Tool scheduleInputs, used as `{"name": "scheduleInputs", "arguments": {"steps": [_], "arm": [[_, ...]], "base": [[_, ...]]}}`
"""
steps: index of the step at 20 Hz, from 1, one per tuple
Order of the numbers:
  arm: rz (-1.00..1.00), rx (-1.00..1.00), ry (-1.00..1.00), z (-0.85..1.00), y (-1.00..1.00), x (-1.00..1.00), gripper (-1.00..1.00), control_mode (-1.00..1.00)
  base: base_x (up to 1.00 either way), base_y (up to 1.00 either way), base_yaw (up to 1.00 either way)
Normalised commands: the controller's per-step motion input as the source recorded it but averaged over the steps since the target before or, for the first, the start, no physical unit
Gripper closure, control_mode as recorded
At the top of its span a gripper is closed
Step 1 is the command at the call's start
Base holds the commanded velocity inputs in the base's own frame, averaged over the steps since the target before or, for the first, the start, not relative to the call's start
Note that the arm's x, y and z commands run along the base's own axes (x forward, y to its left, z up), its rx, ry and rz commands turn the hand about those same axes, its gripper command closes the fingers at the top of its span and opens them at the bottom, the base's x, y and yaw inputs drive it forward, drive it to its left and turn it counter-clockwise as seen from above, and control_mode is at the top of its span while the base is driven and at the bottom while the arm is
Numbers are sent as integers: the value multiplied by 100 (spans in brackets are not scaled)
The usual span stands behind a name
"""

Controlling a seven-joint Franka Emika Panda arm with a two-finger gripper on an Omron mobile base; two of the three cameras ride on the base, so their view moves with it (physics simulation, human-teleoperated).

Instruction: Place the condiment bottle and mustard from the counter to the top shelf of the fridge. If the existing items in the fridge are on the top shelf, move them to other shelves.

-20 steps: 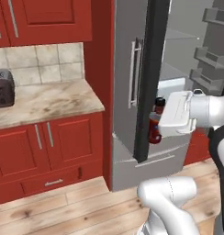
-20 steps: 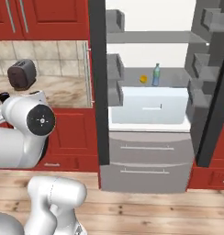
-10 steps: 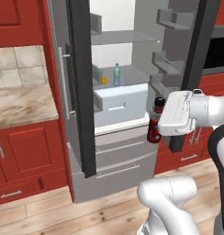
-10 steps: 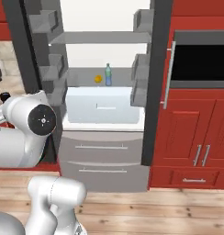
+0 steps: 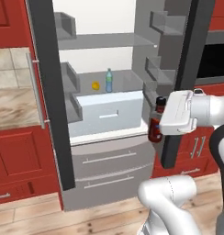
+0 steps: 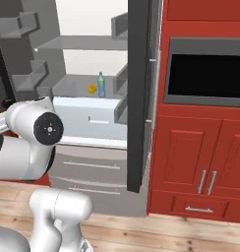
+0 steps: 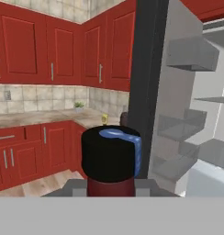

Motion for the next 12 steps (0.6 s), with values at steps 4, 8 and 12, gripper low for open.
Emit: {"name": "scheduleInputs", "arguments": {"steps": [4, 8, 12], "arm": [[0, 0, 0, 0, 0, 0, 100, 100], [0, 0, 0, 0, 0, 0, 100, 100], [0, 0, 0, 0, 0, 0, 100, 100]], "base": [[65, 3, 7], [58, 3, 1], [16, 23, 1]]}}
